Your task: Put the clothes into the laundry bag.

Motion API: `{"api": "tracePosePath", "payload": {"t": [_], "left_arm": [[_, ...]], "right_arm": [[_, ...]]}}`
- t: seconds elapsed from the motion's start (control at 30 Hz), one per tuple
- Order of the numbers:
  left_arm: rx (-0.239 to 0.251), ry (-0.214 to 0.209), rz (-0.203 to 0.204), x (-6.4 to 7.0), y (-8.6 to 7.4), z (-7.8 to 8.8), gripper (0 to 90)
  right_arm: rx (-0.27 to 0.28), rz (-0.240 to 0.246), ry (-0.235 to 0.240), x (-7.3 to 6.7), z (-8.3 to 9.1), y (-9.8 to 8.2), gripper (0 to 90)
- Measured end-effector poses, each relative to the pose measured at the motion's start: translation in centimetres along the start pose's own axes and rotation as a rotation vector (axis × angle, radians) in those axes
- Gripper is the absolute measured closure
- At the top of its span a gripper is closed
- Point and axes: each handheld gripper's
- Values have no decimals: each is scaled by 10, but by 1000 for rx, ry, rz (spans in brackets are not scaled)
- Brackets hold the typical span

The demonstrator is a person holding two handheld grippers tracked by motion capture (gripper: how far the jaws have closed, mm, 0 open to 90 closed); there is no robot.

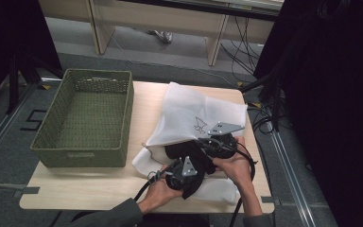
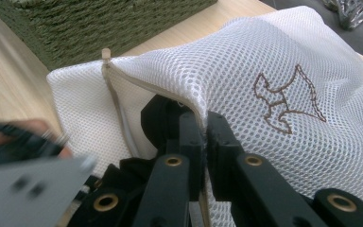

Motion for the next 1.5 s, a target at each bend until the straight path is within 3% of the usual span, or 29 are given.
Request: {"api": "tracePosePath", "payload": {"t": [0.07, 0.13, 0.2, 0.27, 0.4, 0.47, 0.67, 0.7, 0.83, 0.87, 0.9, 1.0, 1.07, 1.13, 1.27, 1.37, 1.43, 1.5], "left_arm": [[6, 69, -25, -13, 2, -5, 857], [1, 132, 3, -28, 1, -9, 861], [1, 163, 6, -36, -2, -12, 856], [0, 164, 0, -35, -3, -12, 838], [-2, 97, -18, -27, -6, 3, 721], [-11, 65, -22, -27, -8, 16, 606], [-28, -45, 70, -25, -21, 49, 339], [-42, -64, 98, -22, -25, 50, 311], [-72, -60, 85, -15, -32, 38, 290], [-76, -70, 98, -13, -33, 33, 293], [-83, -62, 73, -13, -32, 29, 328], [-64, -89, 42, -13, -26, 18, 596], [-47, -68, 46, -14, -20, 13, 749], [-30, -45, 70, -16, -13, 8, 825], [-31, 18, 25, -24, -1, -3, 859], [-25, 39, 52, -34, 0, -18, 861], [-3, 86, 57, -38, 1, -25, 860], [24, 98, 121, -37, 5, -28, 856]], "right_arm": [[3, 1, 5, 1, 1, 0, 871], [0, -6, 1, 1, 1, 0, 871], [3, -1, 2, 1, 1, 1, 871], [1, -4, -2, 1, 1, 1, 872], [-1, -10, -3, 1, 0, 0, 871], [2, 2, -2, 1, 0, 0, 871], [6, 4, -9, 1, 2, 1, 871], [3, 5, -2, 1, 1, 1, 872], [4, -1, 0, 1, 0, 1, 872], [-3, -4, 0, 0, 0, 1, 871], [1, 10, 3, 1, 0, 2, 871], [-1, 8, 4, 1, -1, 1, 871], [-3, 2, 3, 0, 0, 1, 871], [-1, 2, 5, 0, 0, 1, 871], [-2, -1, 4, 0, 1, 2, 872], [0, 0, 1, 0, 1, 2, 872], [0, 4, 0, 0, 1, 2, 872], [2, 6, 4, 1, 0, 2, 872]]}}
Point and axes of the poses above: each handheld gripper's, and its own axes: z roughly backward along the jaws, y roughly out of its top, x roughly to its right, and after that the axes turned 5 degrees about y, right-handed
